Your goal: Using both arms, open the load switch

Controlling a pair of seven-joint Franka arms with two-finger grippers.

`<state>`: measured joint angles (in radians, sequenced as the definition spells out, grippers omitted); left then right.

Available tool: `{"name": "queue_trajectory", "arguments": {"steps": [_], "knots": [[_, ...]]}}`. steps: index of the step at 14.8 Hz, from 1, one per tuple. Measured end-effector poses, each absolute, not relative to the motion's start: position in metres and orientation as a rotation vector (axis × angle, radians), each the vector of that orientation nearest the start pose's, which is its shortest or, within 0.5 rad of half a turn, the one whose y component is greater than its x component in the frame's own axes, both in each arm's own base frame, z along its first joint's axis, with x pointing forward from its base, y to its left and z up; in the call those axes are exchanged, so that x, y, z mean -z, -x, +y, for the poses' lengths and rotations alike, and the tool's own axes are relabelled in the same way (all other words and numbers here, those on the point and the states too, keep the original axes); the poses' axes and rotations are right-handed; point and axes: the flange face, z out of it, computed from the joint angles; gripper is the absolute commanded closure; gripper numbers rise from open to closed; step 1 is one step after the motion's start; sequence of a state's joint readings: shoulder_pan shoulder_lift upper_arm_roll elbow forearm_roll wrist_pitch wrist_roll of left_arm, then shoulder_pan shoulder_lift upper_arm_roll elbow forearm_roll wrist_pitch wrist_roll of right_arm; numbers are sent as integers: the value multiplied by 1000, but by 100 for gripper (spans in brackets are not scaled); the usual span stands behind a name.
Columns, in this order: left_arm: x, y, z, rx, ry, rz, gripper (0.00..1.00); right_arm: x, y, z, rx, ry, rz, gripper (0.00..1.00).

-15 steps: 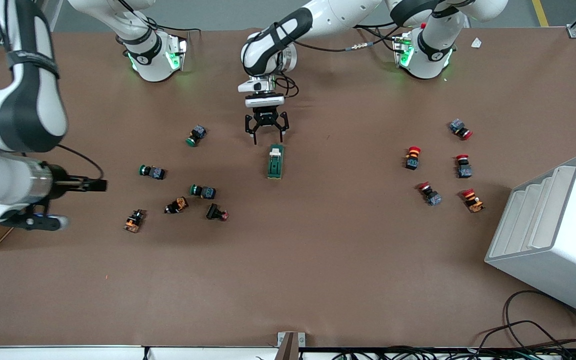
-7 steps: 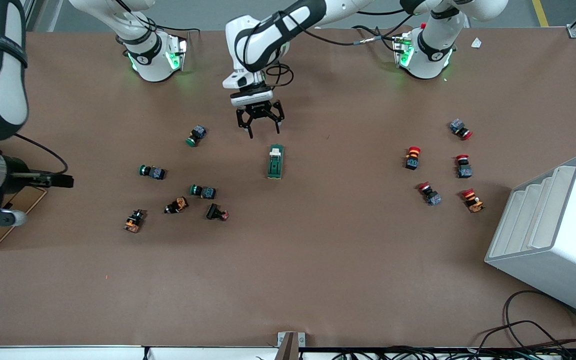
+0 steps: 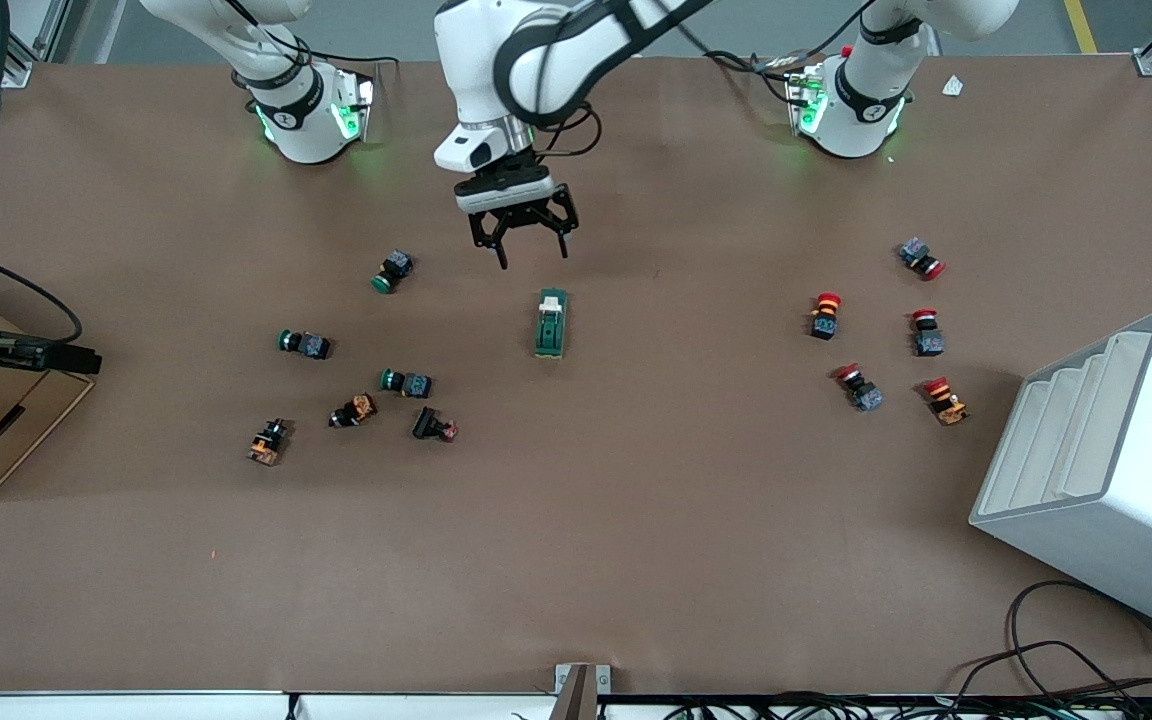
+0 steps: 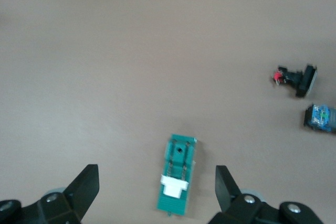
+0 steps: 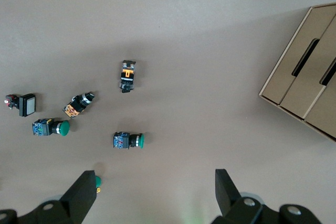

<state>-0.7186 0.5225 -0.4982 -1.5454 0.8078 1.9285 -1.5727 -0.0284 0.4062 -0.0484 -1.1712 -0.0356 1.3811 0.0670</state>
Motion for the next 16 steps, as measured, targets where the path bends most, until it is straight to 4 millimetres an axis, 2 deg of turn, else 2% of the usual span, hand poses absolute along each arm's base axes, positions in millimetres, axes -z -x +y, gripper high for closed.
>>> {"name": "queue_trajectory", "arguments": {"steps": [3,6,10,13,16], "knots": [[-455,-385,-550,582,2952,-127,0,-555,-649,-55,-290,3168,250,0],[-517,-439,-481,480,3002,-163,0,-564,-647,-48,-295,3163,228,0],[-573,-513,-372,319,2999,-168,0,-569,-639,-38,-358,3146,205,0],[-607,-548,-297,206,3058,-142,0,-584,-631,-40,-352,3140,213,0],[-629,-574,-201,114,3152,-92,0,-596,-621,-40,-353,3133,215,0]]}}
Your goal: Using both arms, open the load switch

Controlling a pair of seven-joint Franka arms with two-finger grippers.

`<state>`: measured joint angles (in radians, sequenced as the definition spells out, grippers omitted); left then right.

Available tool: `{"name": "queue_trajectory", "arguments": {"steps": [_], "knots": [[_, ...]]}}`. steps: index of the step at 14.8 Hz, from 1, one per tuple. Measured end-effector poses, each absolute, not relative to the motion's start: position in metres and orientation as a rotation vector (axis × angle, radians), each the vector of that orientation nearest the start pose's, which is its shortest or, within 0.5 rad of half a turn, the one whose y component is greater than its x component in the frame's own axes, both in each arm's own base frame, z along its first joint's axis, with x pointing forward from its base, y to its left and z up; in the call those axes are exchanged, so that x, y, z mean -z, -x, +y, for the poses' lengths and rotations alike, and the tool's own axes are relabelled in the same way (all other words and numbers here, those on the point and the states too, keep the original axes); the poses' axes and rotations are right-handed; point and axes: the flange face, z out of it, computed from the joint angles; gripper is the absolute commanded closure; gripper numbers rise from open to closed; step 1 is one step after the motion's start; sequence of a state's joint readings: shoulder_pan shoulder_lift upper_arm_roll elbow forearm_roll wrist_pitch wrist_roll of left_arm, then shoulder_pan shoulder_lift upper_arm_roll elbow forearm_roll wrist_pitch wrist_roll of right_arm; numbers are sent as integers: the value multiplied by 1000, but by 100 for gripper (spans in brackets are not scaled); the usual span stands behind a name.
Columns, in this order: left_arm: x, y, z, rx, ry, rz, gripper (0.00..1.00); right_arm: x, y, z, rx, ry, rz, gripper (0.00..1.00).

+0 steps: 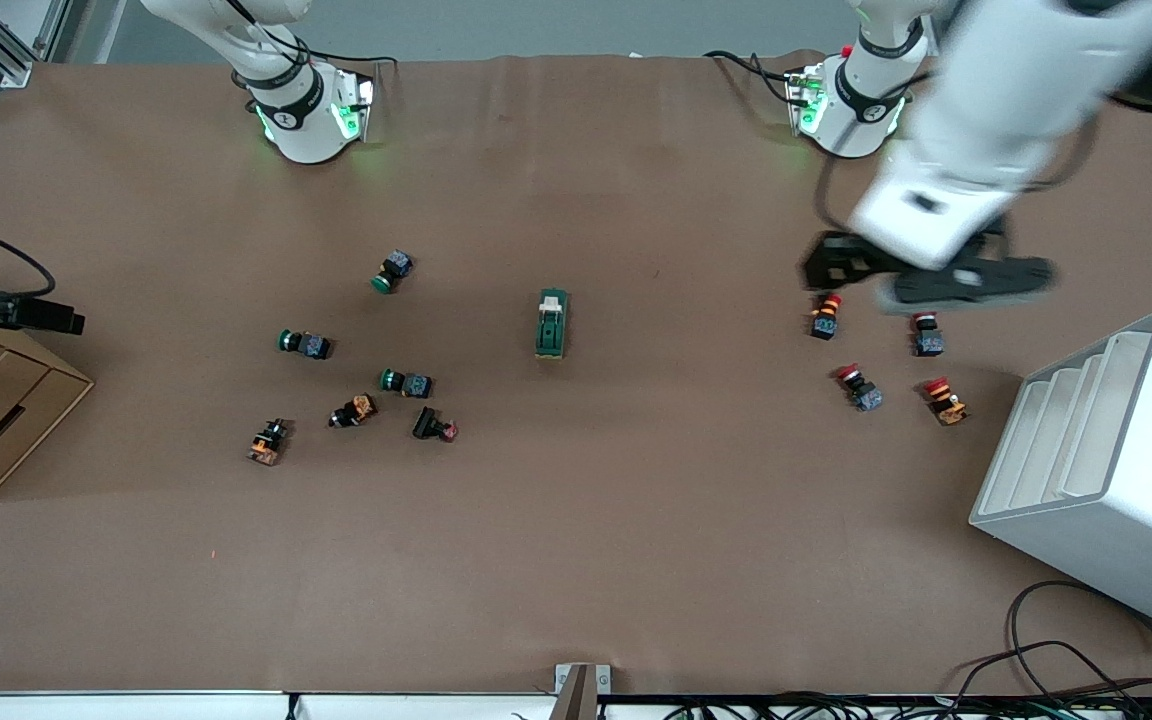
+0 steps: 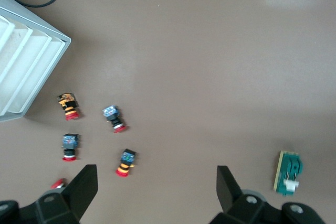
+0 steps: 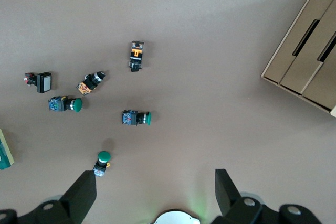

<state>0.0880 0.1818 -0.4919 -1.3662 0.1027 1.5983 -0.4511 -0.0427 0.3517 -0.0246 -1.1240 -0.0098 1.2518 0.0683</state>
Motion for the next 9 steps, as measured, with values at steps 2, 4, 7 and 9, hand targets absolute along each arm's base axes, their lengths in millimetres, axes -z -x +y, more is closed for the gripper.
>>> {"name": "queue_trajectory", "arguments": {"steps": [2,4,7,9], "knots": [[-635,-586,-143,97,3180,-88,0,-600,-615,-39,-348,3129,211,0],[-635,-586,-119,48,3170,-103,0,-607,-606,-34,-329,3131,199,0],[-647,-575,-118,49,3153,-106,0,-621,-588,-23,-301,3136,173,0],[-654,-564,-108,36,3130,-85,0,-626,-577,-17,-298,3137,173,0]]}}
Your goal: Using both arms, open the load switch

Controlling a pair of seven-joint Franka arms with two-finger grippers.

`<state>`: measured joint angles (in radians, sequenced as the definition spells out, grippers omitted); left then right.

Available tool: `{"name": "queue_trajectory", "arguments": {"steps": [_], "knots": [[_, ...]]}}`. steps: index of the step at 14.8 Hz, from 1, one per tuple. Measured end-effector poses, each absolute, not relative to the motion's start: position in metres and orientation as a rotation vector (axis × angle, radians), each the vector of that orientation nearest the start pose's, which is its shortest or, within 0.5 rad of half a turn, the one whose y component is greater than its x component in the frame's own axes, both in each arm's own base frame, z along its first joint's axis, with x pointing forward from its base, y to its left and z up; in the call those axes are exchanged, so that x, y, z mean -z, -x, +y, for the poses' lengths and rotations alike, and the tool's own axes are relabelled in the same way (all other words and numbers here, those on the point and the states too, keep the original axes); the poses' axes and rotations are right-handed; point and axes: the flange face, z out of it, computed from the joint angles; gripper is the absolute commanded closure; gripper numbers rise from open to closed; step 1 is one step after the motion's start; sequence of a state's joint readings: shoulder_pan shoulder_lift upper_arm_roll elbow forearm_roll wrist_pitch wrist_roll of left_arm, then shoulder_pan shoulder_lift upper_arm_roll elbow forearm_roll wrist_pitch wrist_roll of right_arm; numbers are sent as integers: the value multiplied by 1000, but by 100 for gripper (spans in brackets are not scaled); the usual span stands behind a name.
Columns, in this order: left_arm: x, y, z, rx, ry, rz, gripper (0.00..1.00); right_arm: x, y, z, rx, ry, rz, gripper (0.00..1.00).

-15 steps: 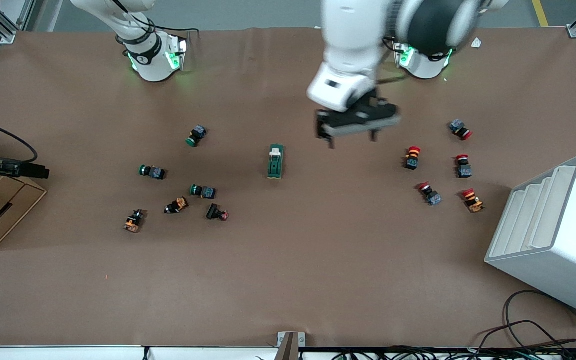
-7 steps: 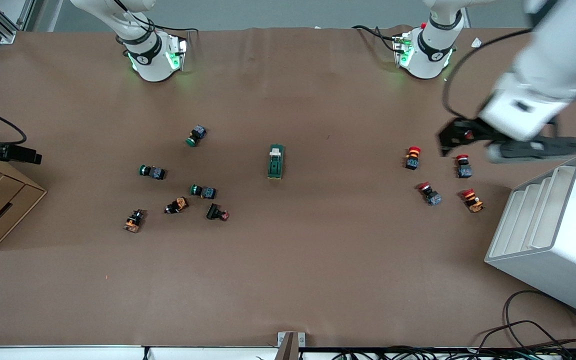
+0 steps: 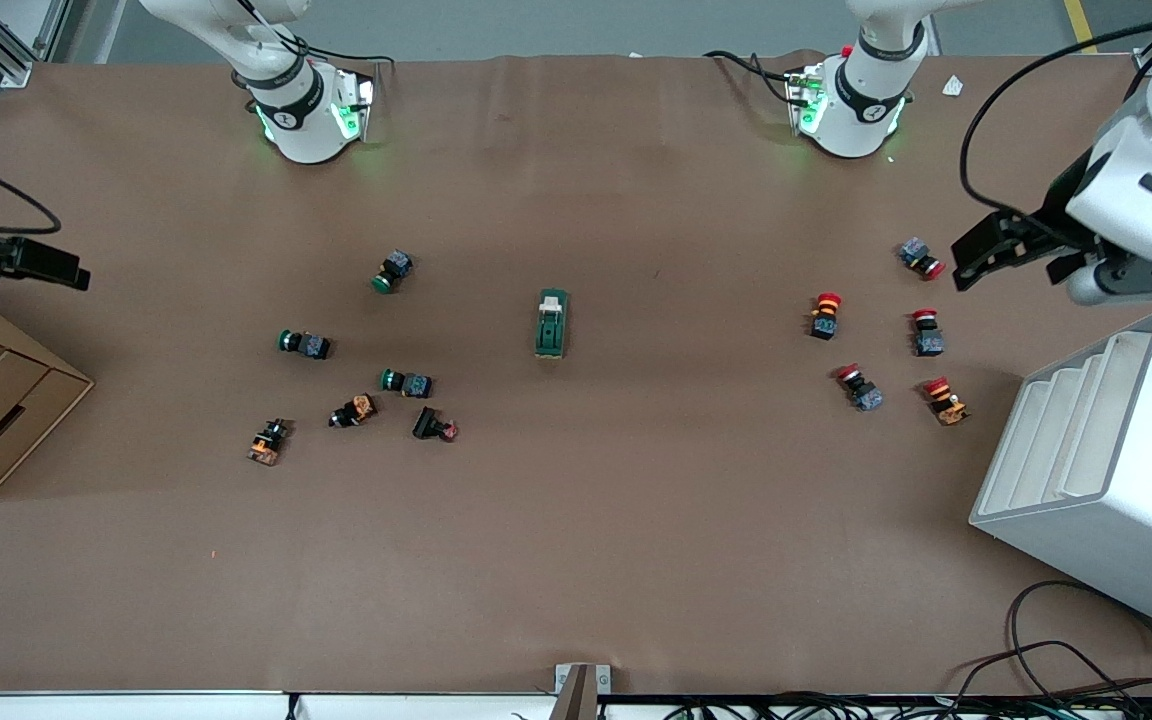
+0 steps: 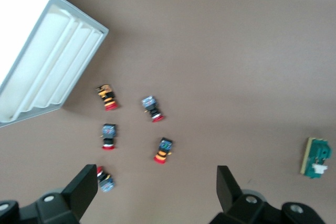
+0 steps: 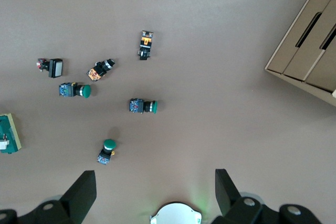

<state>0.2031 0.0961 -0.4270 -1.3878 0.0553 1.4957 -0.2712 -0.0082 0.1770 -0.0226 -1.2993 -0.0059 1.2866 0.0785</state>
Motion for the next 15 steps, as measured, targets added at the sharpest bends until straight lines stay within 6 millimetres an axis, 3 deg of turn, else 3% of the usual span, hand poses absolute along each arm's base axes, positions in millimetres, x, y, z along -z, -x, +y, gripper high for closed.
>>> {"name": "queue_trajectory", "arguments": {"steps": [7,12,15], "knots": [[-651,-528,-82,-11,3081,-47,0,-642,-556,-14,-250,3140,188,0],[-643,-508,-57,-65,3133,-1,0,-649,-526,-16,-187,3139,193,0],[-644,-502,-54,-66,3142,6,0,-656,-511,-15,-164,3139,191,0]]}}
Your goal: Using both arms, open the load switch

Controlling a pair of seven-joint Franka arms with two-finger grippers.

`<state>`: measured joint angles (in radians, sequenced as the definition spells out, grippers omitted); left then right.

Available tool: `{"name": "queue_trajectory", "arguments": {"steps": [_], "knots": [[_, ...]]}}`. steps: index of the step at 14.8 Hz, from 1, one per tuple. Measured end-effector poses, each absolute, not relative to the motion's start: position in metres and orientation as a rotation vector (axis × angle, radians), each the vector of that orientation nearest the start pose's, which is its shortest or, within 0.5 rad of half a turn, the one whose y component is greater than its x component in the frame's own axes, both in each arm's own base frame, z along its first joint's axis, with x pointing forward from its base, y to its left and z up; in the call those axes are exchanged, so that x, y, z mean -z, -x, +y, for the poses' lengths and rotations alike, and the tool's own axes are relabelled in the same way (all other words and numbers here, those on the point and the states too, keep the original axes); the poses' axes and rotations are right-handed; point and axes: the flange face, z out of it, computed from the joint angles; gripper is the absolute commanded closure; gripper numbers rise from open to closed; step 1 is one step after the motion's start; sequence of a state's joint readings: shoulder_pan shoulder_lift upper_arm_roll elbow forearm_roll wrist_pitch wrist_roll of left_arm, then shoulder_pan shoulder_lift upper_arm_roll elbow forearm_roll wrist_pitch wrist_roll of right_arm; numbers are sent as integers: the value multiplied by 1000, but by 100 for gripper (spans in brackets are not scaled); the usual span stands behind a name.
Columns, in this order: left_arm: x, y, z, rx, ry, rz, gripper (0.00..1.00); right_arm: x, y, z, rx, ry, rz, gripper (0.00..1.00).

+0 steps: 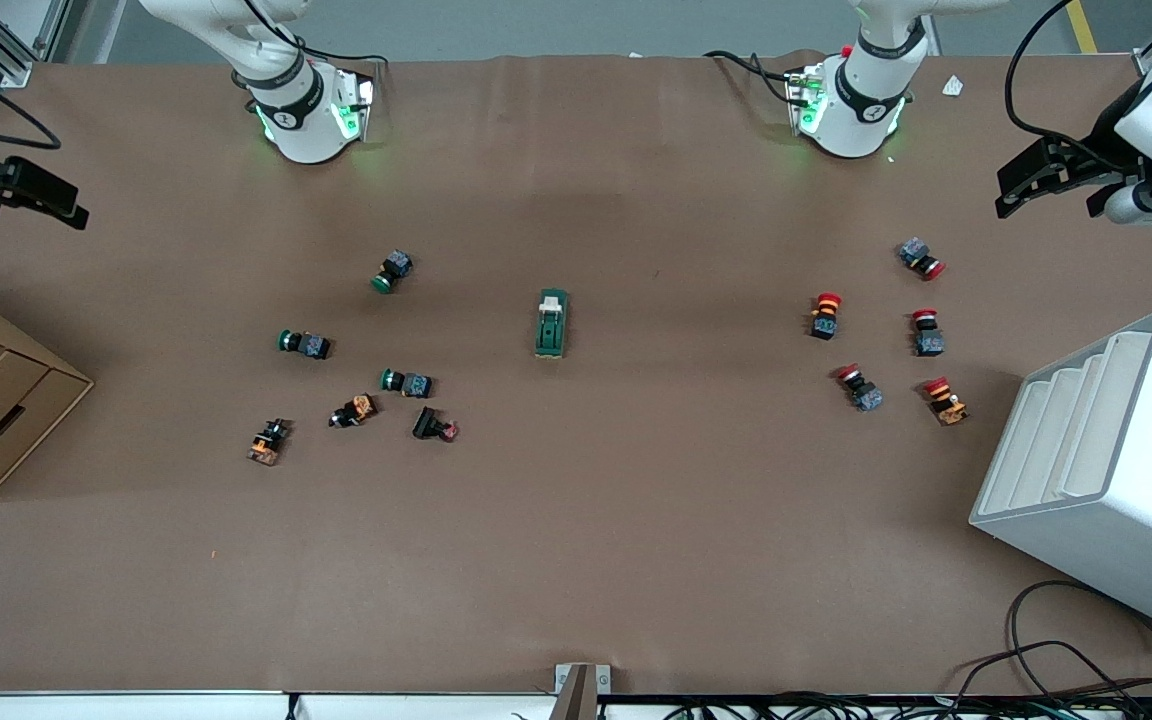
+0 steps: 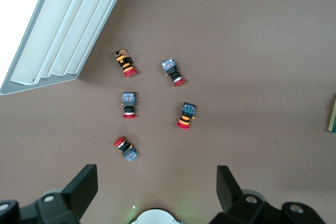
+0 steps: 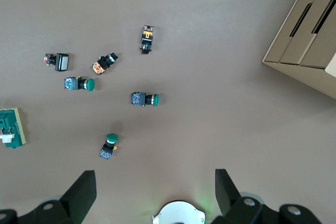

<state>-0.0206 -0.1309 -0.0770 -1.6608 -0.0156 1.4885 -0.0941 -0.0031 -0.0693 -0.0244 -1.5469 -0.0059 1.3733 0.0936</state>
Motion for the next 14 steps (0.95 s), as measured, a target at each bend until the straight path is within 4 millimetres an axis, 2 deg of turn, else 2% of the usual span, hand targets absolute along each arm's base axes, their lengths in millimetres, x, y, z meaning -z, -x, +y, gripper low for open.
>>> {"name": "queue_trajectory", "arguments": {"steps": [6,9,14], "knots": [[-647,-501,-61,-53,3143,24,0,-664,-504,-14,-137,3140,188,0],[-652,-509,-61,-29,3147,24,0,-672,-500,-14,-108,3139,188,0],[-649,-517,-62,-35,3148,28,0,-673,-501,-12,-76,3127,183,0]]}}
